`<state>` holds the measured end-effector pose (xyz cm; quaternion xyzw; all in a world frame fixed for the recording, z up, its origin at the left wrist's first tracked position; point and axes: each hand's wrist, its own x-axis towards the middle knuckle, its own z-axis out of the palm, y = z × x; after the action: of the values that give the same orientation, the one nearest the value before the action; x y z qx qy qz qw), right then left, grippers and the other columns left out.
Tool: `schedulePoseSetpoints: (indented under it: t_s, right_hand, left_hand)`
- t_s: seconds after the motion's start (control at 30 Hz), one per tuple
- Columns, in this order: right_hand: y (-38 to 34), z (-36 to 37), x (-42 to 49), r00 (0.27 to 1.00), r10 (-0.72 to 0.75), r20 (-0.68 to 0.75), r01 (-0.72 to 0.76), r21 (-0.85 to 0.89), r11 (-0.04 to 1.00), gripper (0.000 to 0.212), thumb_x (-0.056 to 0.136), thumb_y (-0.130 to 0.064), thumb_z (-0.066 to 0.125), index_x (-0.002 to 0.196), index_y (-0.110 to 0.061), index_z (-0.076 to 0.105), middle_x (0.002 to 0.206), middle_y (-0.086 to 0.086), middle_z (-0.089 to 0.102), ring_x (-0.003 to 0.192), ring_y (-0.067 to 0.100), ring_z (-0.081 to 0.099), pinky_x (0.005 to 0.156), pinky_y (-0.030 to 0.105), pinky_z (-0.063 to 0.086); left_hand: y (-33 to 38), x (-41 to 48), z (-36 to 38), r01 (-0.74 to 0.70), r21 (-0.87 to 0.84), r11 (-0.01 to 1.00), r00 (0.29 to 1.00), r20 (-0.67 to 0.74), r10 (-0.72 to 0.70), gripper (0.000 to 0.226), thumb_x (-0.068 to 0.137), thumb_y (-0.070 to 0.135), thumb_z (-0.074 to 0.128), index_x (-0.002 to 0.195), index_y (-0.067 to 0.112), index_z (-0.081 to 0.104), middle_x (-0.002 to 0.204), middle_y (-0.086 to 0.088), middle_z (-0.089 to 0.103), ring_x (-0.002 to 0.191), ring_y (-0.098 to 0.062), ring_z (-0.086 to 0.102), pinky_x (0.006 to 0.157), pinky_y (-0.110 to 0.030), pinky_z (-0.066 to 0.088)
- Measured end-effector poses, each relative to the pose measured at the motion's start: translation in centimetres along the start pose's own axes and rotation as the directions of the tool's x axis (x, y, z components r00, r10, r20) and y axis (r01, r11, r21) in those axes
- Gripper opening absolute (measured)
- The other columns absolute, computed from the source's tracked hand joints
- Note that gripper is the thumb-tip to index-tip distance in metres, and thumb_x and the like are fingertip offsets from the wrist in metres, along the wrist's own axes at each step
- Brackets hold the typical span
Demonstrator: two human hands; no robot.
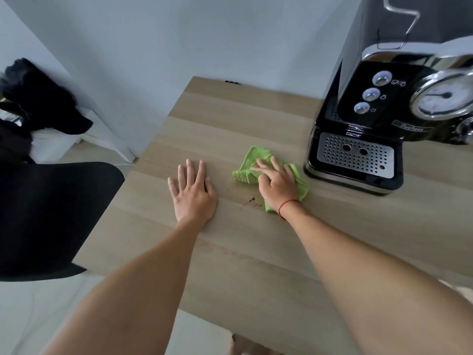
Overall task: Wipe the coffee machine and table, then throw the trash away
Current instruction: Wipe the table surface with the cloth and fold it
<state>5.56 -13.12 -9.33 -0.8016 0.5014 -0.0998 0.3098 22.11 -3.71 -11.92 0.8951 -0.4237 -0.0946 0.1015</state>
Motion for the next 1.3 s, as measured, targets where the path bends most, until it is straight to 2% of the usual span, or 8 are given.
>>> schedulePoseSetpoints:
  t_s: [0.27, 0.43, 0.6, 0.8, 0.93, 1.03, 1.17, 1.3]
  right_hand:
    - [-2.6, 1.5, -5.7, 0.990, 0.129, 0.057, -0.140, 0.273, 0.952, 0.046, 0.089, -0.022, 0.032, 0.115, -0.008, 0.067, 0.137, 0.012, 0.054, 0.131, 0.025, 0.045, 0.112, 0.022, 0.022]
    - [-3.7, -2.4, -3.4, 0.961, 0.263, -0.083, -0.211, 0.396, 0.894, 0.027, 0.077, -0.030, 0.032, 0.058, -0.016, 0.046, 0.076, 0.017, 0.059, 0.075, 0.027, 0.051, 0.063, 0.029, 0.032]
    - [-4.0, -1.6, -1.3, 0.966, 0.189, 0.179, -0.232, 0.266, 0.936, 0.046, 0.095, -0.026, 0.033, 0.137, -0.016, 0.047, 0.157, 0.000, 0.023, 0.146, 0.023, 0.015, 0.120, 0.036, 0.012]
    - [-5.6, 3.9, -3.7, 0.980, 0.041, 0.196, -0.078, 0.185, 0.980, 0.041, 0.095, -0.022, 0.035, 0.130, -0.027, 0.056, 0.156, 0.005, 0.027, 0.143, 0.027, 0.022, 0.118, 0.029, 0.007]
    - [-6.0, 2.8, -5.7, 0.985, 0.123, 0.122, -0.155, 0.311, 0.938, 0.044, 0.077, -0.036, 0.033, 0.086, -0.015, 0.070, 0.103, 0.007, 0.070, 0.096, 0.027, 0.058, 0.086, 0.032, 0.044]
    - [-6.0, 1.5, -6.1, 0.973, 0.230, -0.012, -0.207, 0.391, 0.897, 0.029, 0.071, -0.036, 0.033, 0.054, -0.015, 0.041, 0.053, 0.005, 0.045, 0.062, 0.025, 0.045, 0.055, 0.031, 0.032]
    - [-4.2, 0.8, -6.8, 0.978, 0.189, 0.087, -0.206, 0.268, 0.941, 0.027, 0.081, -0.045, 0.040, 0.088, -0.027, 0.059, 0.101, 0.002, 0.062, 0.114, 0.028, 0.053, 0.093, 0.035, 0.043]
    - [-2.3, 2.2, -7.4, 0.993, 0.015, 0.116, -0.002, -0.118, 0.993, 0.055, 0.083, -0.051, 0.060, 0.132, -0.029, 0.048, 0.156, -0.004, 0.026, 0.146, 0.021, 0.016, 0.119, 0.039, 0.014]
  left_hand:
    - [-1.5, -1.8, -1.4, -0.066, -0.069, 0.995, 0.988, 0.134, 0.075, 0.052, 0.102, 0.035, 0.025, 0.153, 0.034, 0.012, 0.162, 0.003, 0.000, 0.149, -0.015, -0.006, 0.121, -0.039, -0.006]
    - [-3.6, -3.4, -2.4, 0.069, -0.027, 0.997, 0.983, 0.172, -0.063, 0.053, 0.101, 0.041, 0.018, 0.152, 0.037, 0.005, 0.162, 0.000, -0.010, 0.148, -0.016, -0.013, 0.118, -0.045, -0.011]
    - [-4.1, -2.7, -2.6, 0.058, -0.011, 0.998, 0.958, 0.280, -0.052, 0.053, 0.101, 0.043, 0.017, 0.152, 0.039, -0.001, 0.160, 0.002, -0.018, 0.147, -0.014, -0.018, 0.116, -0.045, -0.015]
    - [-4.3, -2.9, -2.5, 0.010, -0.026, 1.000, 0.966, 0.260, -0.003, 0.052, 0.102, 0.038, 0.016, 0.152, 0.038, 0.000, 0.160, 0.000, -0.017, 0.147, -0.014, -0.018, 0.116, -0.045, -0.014]
    - [-5.2, -3.4, -3.2, -0.045, -0.036, 0.998, 0.959, 0.277, 0.053, 0.053, 0.103, 0.033, 0.018, 0.153, 0.036, 0.002, 0.161, 0.002, -0.012, 0.148, -0.014, -0.014, 0.119, -0.043, -0.009]
    - [-6.5, -4.3, -3.6, -0.062, -0.025, 0.998, 0.953, 0.297, 0.066, 0.053, 0.103, 0.033, 0.019, 0.153, 0.035, 0.001, 0.162, 0.001, -0.011, 0.148, -0.016, -0.012, 0.120, -0.041, -0.006]
    - [-7.2, -5.0, -3.7, 0.028, -0.009, 1.000, 0.948, 0.318, -0.023, 0.054, 0.102, 0.038, 0.016, 0.152, 0.040, -0.003, 0.160, 0.002, -0.019, 0.147, -0.017, -0.019, 0.119, -0.043, -0.011]
    - [-7.1, -4.9, -3.6, 0.033, 0.001, 0.999, 0.940, 0.339, -0.032, 0.054, 0.101, 0.039, 0.015, 0.150, 0.041, -0.007, 0.159, 0.003, -0.023, 0.146, -0.015, -0.022, 0.118, -0.043, -0.015]
